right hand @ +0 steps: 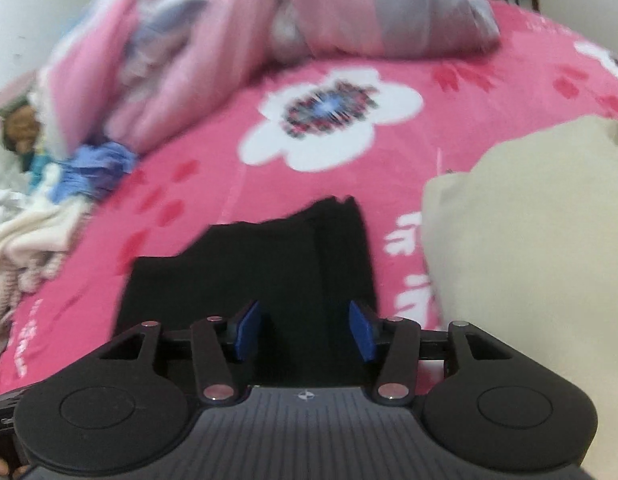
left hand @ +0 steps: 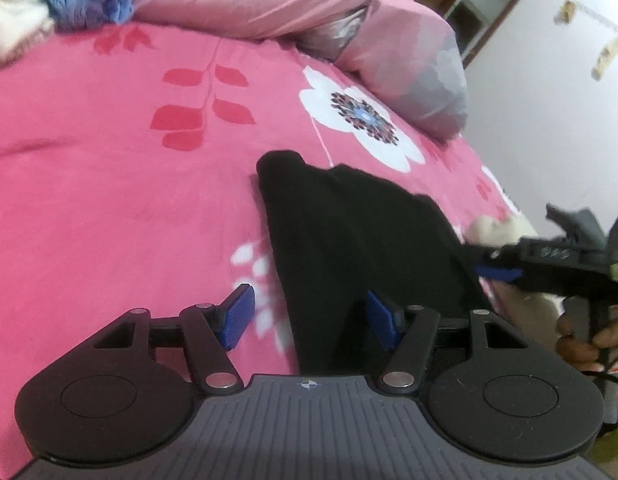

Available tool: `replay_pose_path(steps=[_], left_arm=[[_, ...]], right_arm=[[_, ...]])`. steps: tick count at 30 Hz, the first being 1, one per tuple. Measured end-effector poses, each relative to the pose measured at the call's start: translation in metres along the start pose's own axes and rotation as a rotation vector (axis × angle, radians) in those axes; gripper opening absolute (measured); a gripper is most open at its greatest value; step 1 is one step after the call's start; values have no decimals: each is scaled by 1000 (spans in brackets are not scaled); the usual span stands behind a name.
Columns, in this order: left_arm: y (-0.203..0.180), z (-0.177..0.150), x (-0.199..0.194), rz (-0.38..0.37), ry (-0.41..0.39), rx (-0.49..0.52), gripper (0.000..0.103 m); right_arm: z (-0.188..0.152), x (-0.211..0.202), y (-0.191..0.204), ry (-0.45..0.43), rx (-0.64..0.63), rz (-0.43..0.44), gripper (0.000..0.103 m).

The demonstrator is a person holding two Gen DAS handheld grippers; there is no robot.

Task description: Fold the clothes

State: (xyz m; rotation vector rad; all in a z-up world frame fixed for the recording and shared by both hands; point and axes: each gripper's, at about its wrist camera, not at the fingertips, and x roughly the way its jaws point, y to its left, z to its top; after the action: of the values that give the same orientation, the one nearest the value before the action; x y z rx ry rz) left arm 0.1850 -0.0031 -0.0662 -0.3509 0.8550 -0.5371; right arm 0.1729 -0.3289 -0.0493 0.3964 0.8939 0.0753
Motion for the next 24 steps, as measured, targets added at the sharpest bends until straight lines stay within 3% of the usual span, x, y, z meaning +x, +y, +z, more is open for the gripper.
replay_pose_path(steps=[9, 20, 24], left_arm=[[15, 19, 25, -64, -37, -21, 61], [21, 26, 30, -94, -40, -23, 60], [27, 29, 30, -104, -27, -44, 54]], right_arm=[[31, 37, -3, 81, 36, 1, 51], [74, 74, -14, 24, 50, -25, 53], [80, 71, -21, 125, 77, 48, 54]])
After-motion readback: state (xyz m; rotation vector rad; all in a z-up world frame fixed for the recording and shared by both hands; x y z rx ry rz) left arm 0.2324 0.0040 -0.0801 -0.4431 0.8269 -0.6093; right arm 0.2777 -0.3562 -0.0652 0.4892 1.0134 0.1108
